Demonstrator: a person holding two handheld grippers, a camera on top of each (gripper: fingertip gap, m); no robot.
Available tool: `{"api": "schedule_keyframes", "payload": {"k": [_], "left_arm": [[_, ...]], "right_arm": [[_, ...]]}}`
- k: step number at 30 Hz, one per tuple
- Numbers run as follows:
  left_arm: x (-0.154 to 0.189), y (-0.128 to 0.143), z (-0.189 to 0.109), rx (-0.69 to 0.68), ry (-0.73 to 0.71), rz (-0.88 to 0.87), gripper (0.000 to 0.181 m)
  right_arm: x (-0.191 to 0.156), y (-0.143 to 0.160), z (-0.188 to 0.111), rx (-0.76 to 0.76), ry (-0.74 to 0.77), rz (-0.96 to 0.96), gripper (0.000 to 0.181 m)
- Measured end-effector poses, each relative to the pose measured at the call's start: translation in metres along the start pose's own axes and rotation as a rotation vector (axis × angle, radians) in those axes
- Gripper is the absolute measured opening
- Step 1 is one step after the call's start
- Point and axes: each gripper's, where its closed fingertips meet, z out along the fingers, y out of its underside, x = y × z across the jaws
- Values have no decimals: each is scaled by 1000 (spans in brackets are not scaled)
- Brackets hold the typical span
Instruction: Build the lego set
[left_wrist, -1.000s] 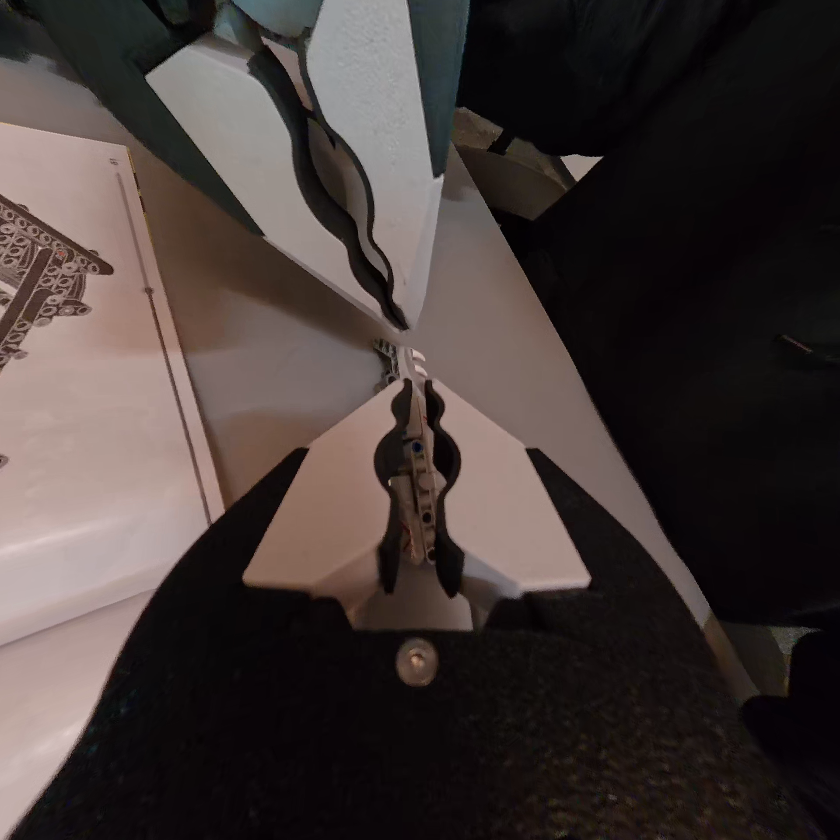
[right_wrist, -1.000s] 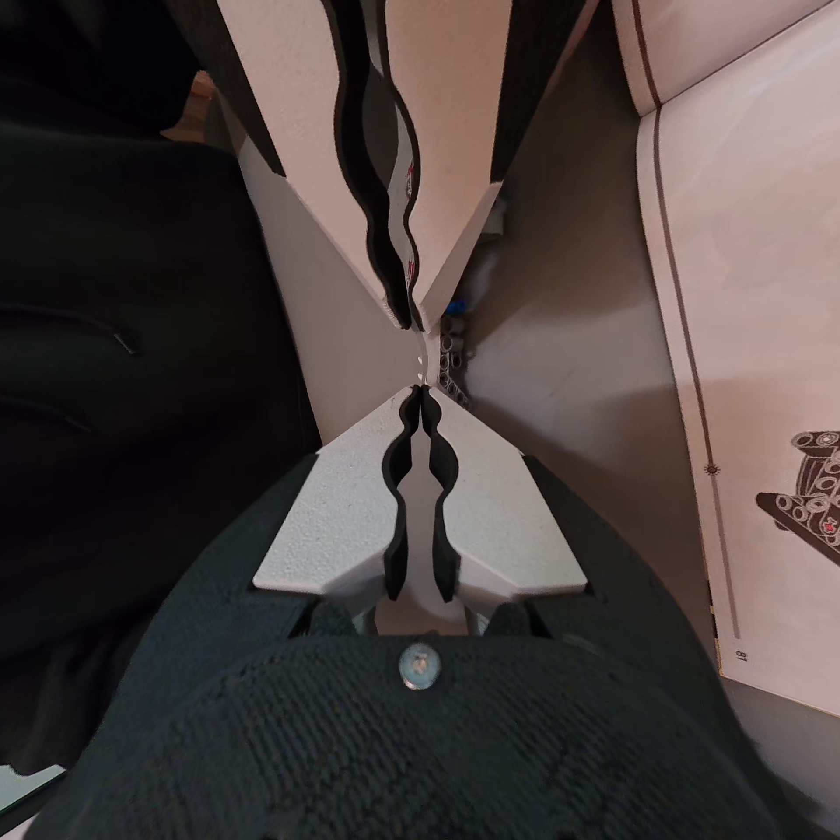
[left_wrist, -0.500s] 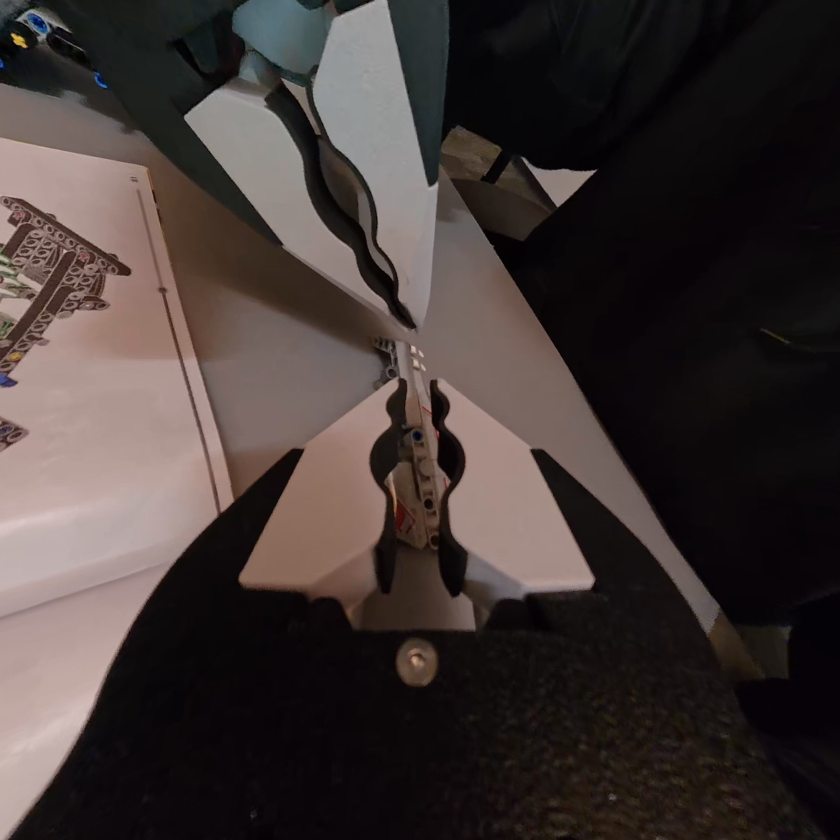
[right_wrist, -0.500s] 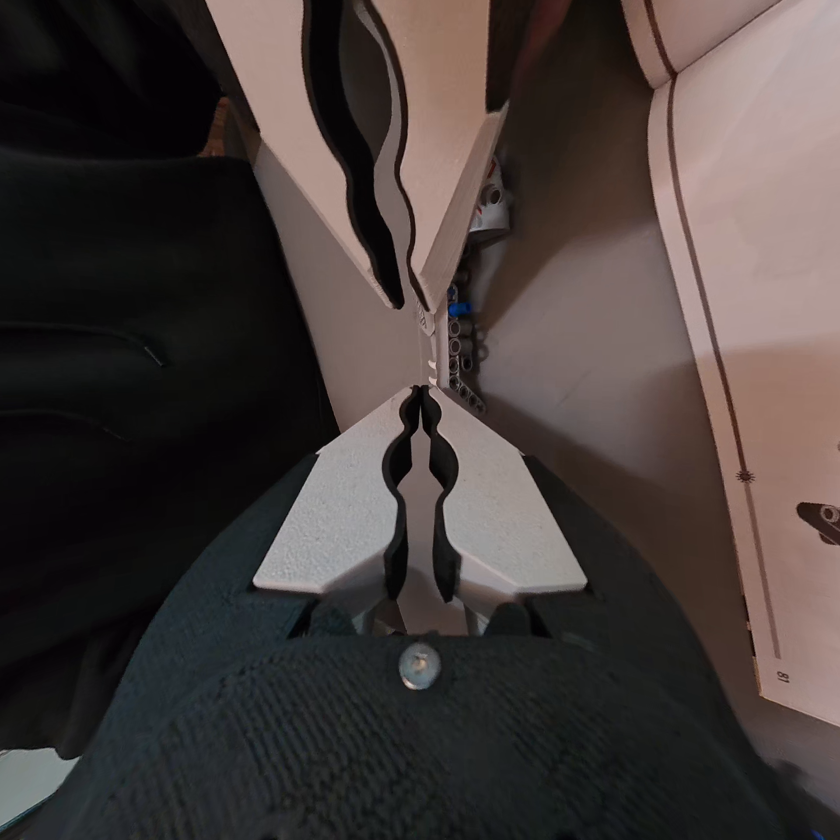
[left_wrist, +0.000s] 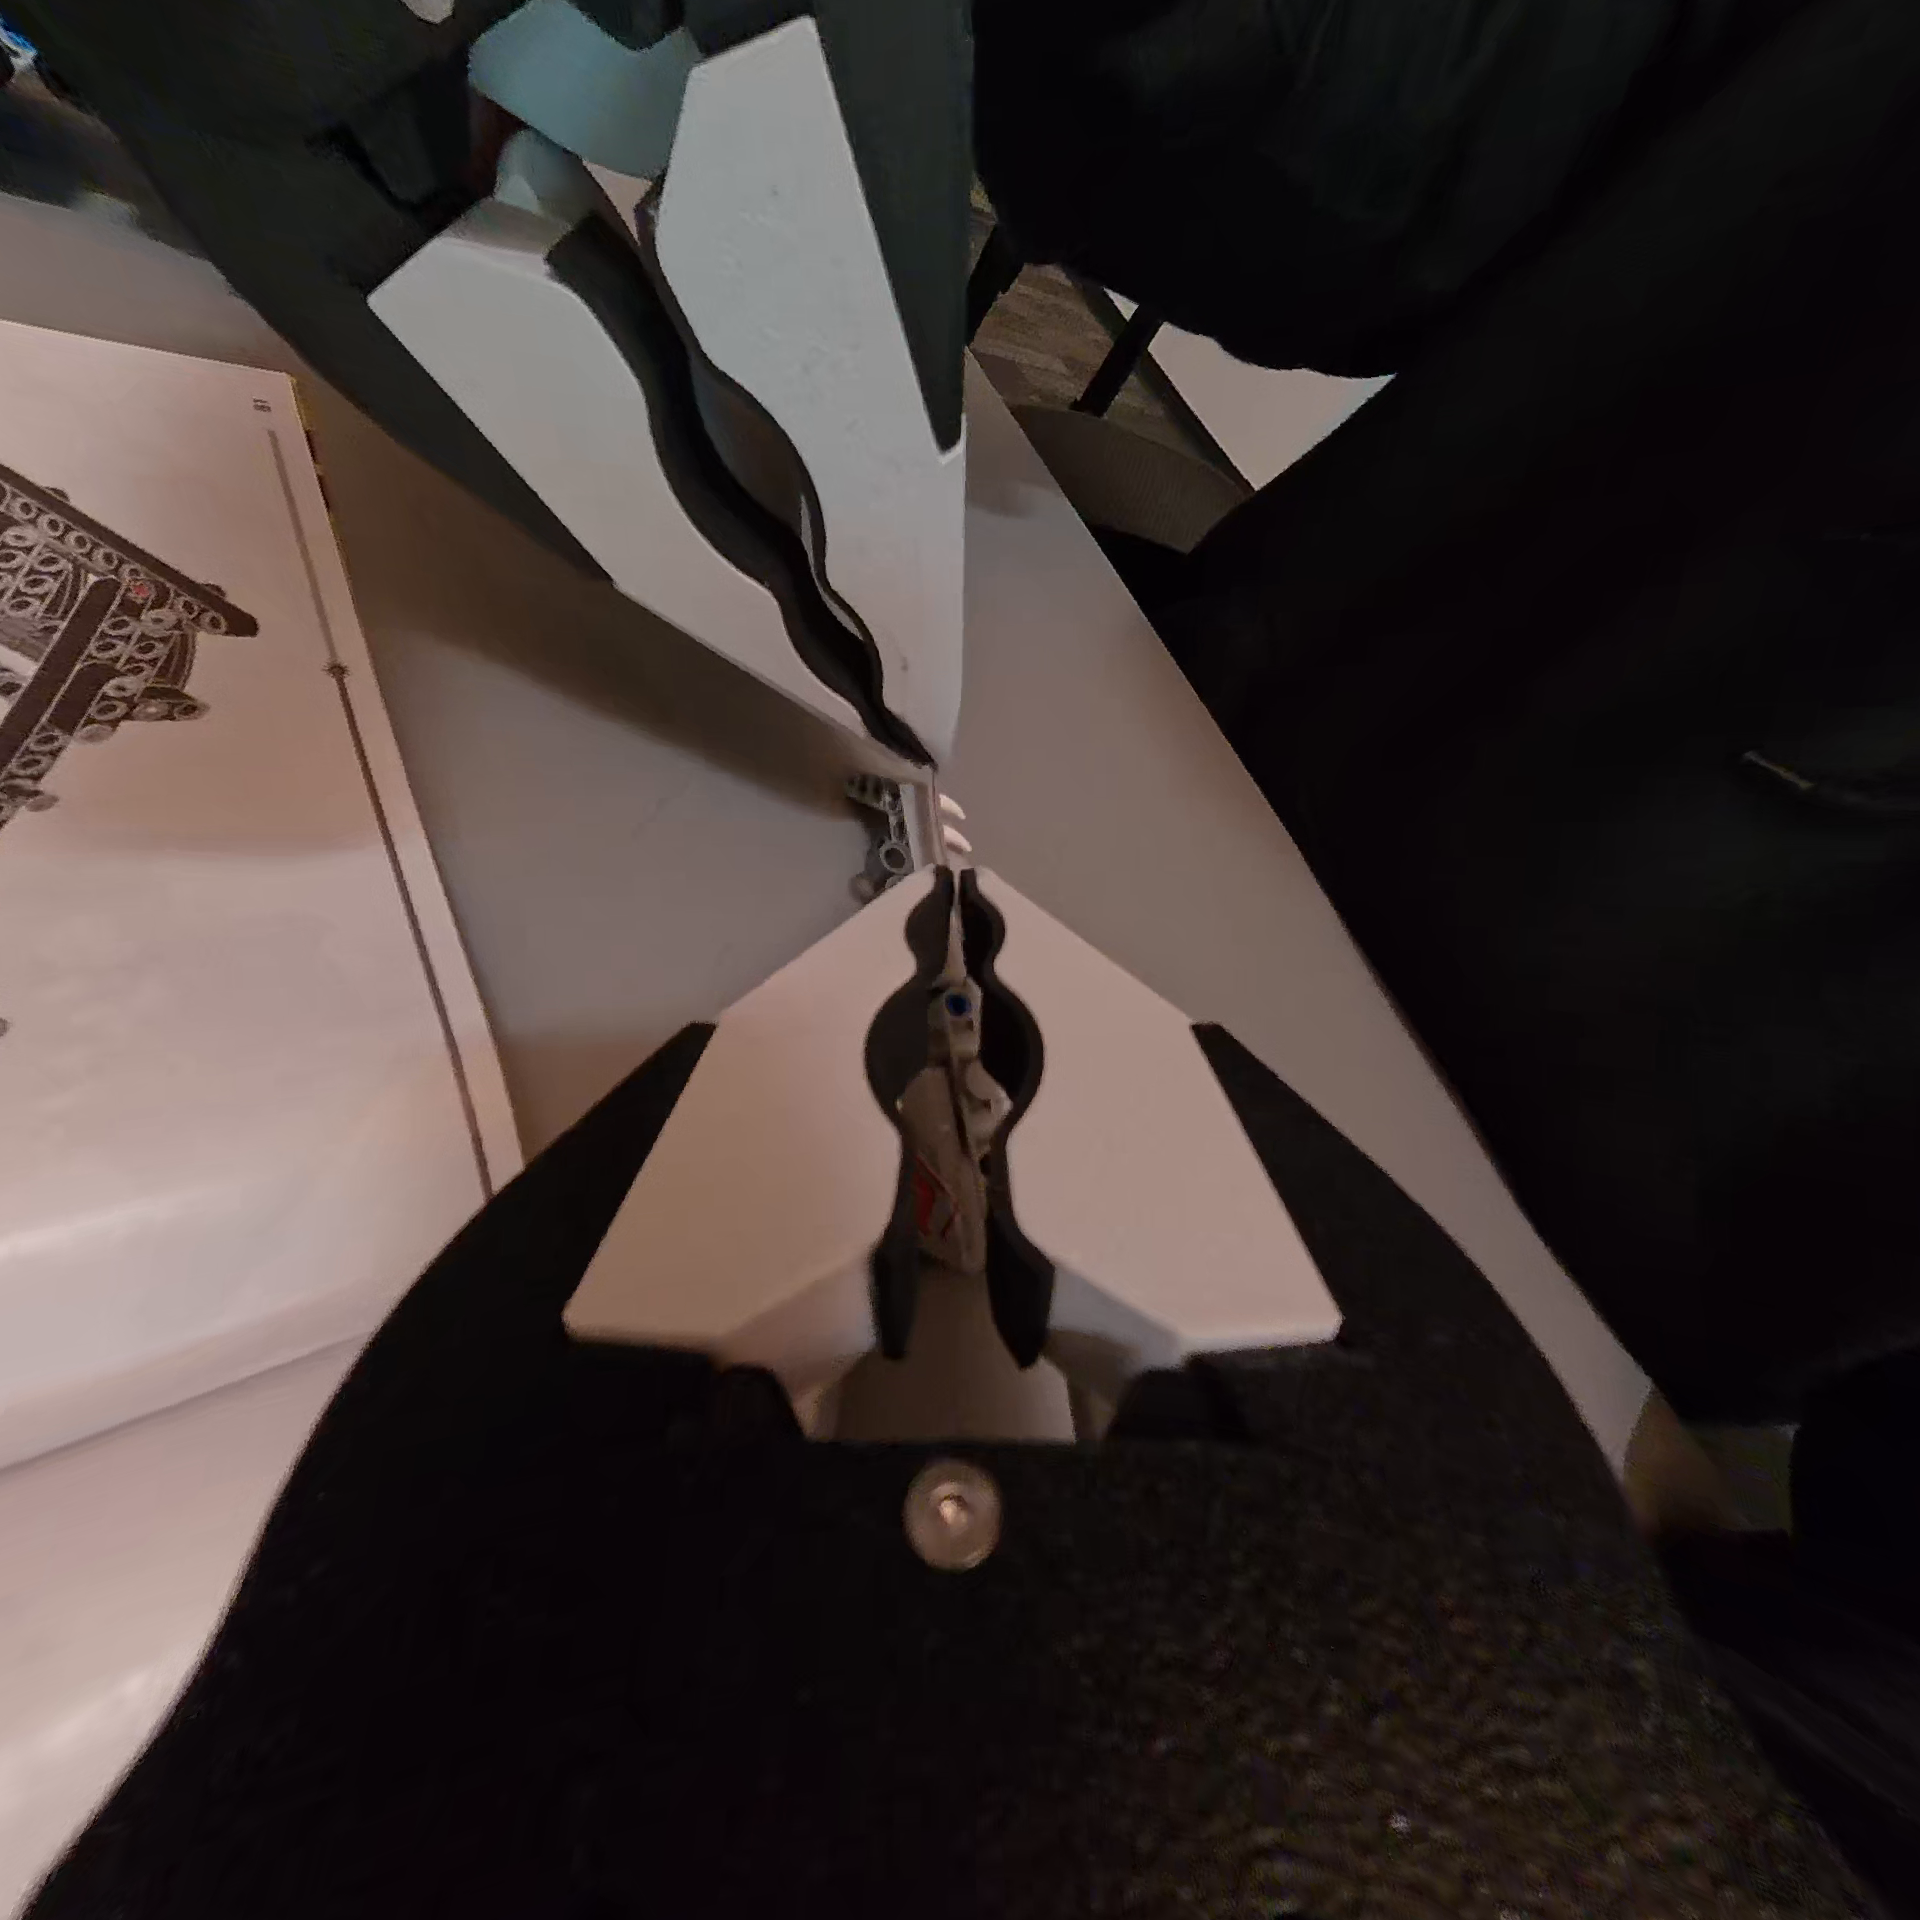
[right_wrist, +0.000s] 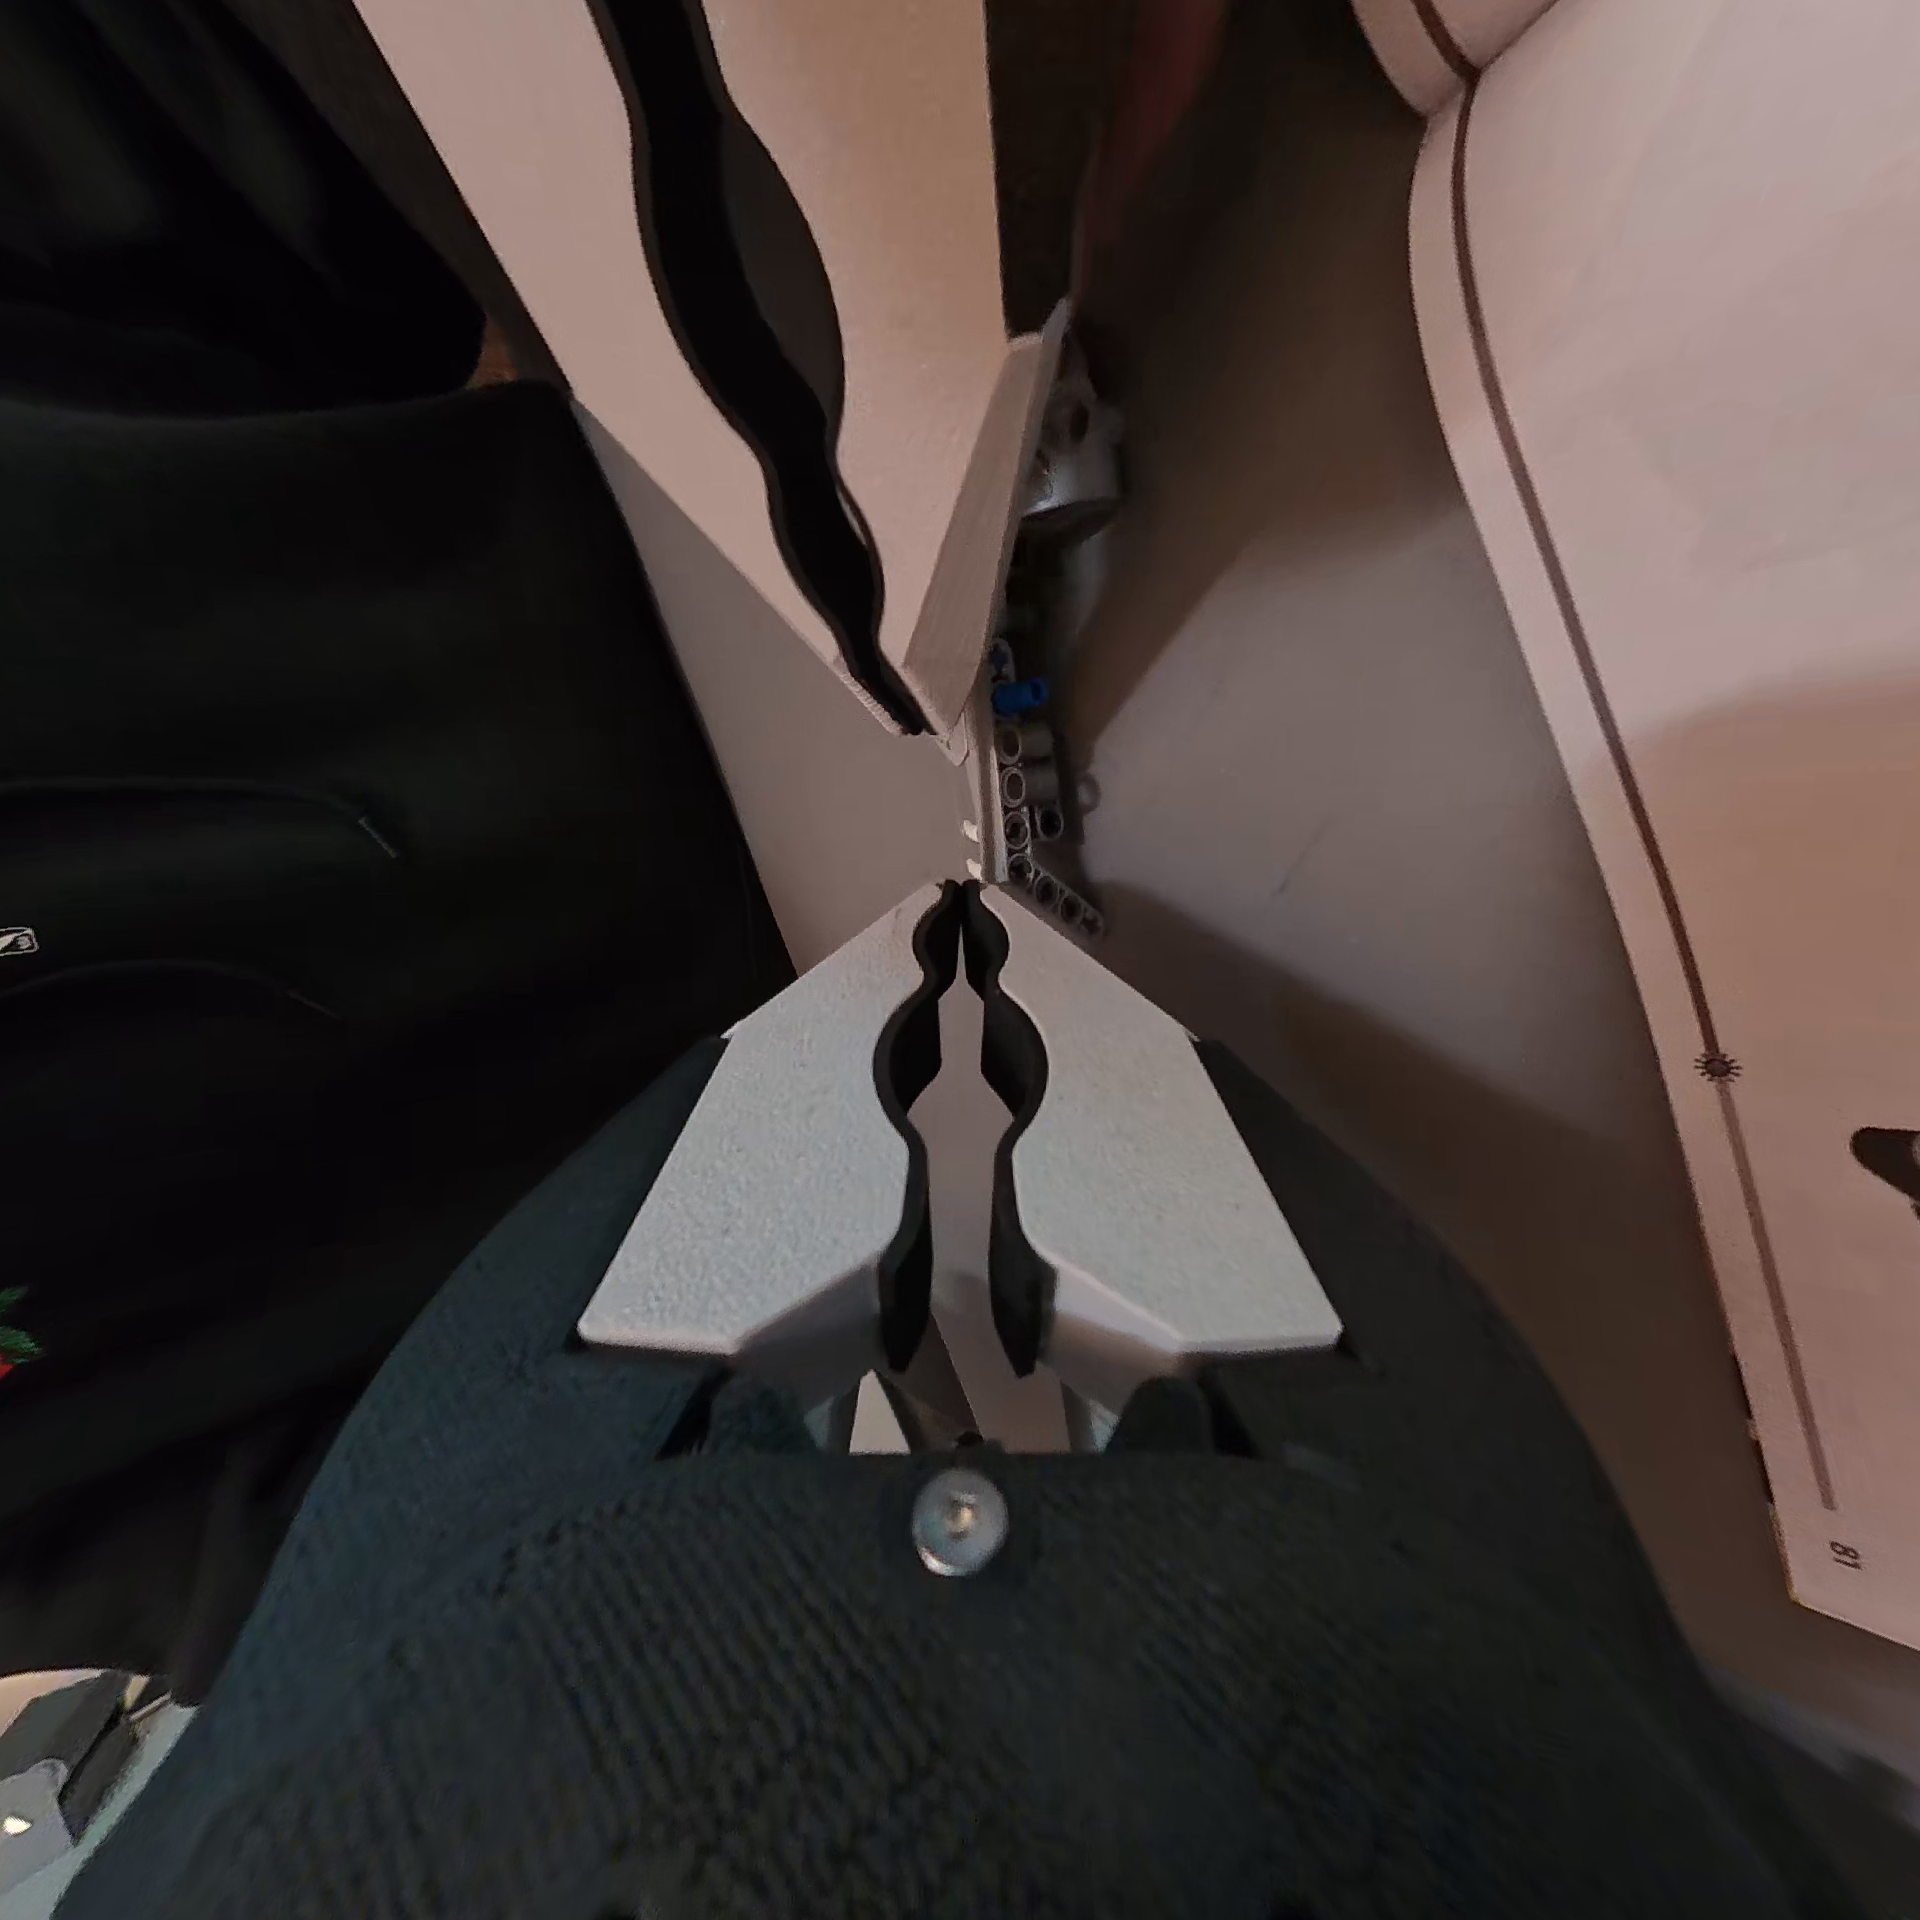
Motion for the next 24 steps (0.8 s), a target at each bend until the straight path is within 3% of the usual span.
{"api": "schedule_keyframes", "payload": {"k": [24], "left_arm": [[-1,9,1,-45,-35,6,0]], "right_arm": [[-3,-2,2,-11,-25,28,0]]}}
